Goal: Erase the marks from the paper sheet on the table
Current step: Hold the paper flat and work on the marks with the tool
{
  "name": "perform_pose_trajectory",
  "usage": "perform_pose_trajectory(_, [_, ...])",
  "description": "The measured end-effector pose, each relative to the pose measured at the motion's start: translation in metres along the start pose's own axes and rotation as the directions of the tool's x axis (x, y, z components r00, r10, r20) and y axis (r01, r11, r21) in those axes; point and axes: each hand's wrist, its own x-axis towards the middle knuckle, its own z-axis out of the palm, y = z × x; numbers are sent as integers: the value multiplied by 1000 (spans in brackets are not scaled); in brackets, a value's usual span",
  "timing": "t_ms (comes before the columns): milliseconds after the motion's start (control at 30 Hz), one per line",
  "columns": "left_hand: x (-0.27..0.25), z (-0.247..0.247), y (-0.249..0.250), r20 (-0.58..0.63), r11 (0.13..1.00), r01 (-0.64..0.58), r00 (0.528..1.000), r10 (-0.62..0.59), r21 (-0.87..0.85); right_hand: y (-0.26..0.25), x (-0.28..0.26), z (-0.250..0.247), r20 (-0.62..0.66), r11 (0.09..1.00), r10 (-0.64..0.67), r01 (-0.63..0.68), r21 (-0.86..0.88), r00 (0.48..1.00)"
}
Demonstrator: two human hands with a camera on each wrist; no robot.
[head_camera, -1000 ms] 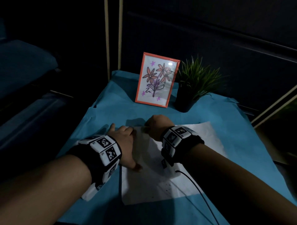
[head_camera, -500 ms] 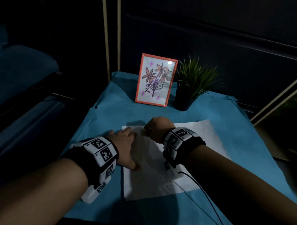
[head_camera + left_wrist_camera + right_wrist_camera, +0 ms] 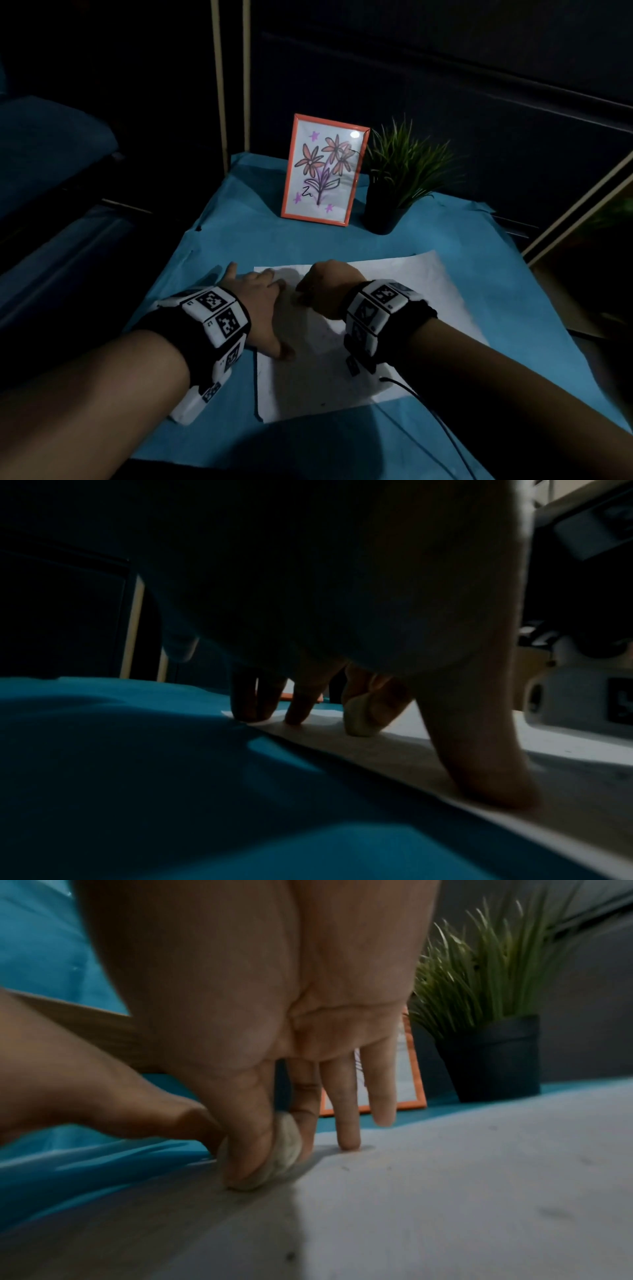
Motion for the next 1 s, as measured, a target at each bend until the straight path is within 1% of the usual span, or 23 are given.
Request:
perform_pose_trajectory(33, [0,0,0,-10,1000,-5,1000,5,3,2,-3,0,16,1000,-4,4,0,1000])
perform_pose_trajectory(100, [-1,-1,0,-7,1000,-7,1000,7,-8,4,-4,-1,6,1000,4,-4,-7,1000])
perform_pose_trajectory(200, [-3,-1,-1,8,1000,-2,1000,2,-27,3,4,-2,-96,999,40,-42,-18,995])
perform_pose_trajectory(267, [-4,-1,0,5,1000,-1,1000,1,-25,1,7,-1,-128,998,54,-55,-7,990])
perform_pose_trajectory(333, [-4,-2,1,1,1000,3,1000,-3,-17,1,5,1,-92,999,33,-32,5,995])
perform_pose_trajectory(433, [-3,-3,2,18,1000,4,1000,-4,12,5,-6,3,16,1000,-7,7,-4,1000])
perform_pose_trajectory(500, [-4,-2,1,24,1000,3,1000,-3,7,6,-8,2,45,999,-7,8,-31,999])
perform_pose_trajectory(533, [-4,-2,0,22,1000,2,1000,-2,1,6,-7,0,33,999,-2,3,-42,999])
perform_pose_trajectory(633, [-6,-2,-1,23,1000,2,1000,-1,-20,3,-2,-7,-67,1000,12,-14,-26,998])
perform_pose_trajectory(667, [-5,-2,-1,21,1000,4,1000,-3,-28,1,-2,-8,-80,1000,11,-13,-21,997])
perform_pose_trajectory(733, [-4,-3,-1,6,1000,6,1000,-6,-20,0,-4,-7,-64,1000,2,-3,-20,998])
perform_pose_trajectory(867, [-2,-2,1,17,1000,11,1000,-12,7,3,-13,2,38,1000,-11,12,-28,999])
perform_pose_trajectory(933, [-2,0,1,17,1000,9,1000,-9,4,5,-16,2,43,999,-14,16,-44,999])
perform_pose_trajectory(1000, [-3,0,1,11,1000,8,1000,-8,10,3,-15,-3,10,998,-19,19,-62,1000])
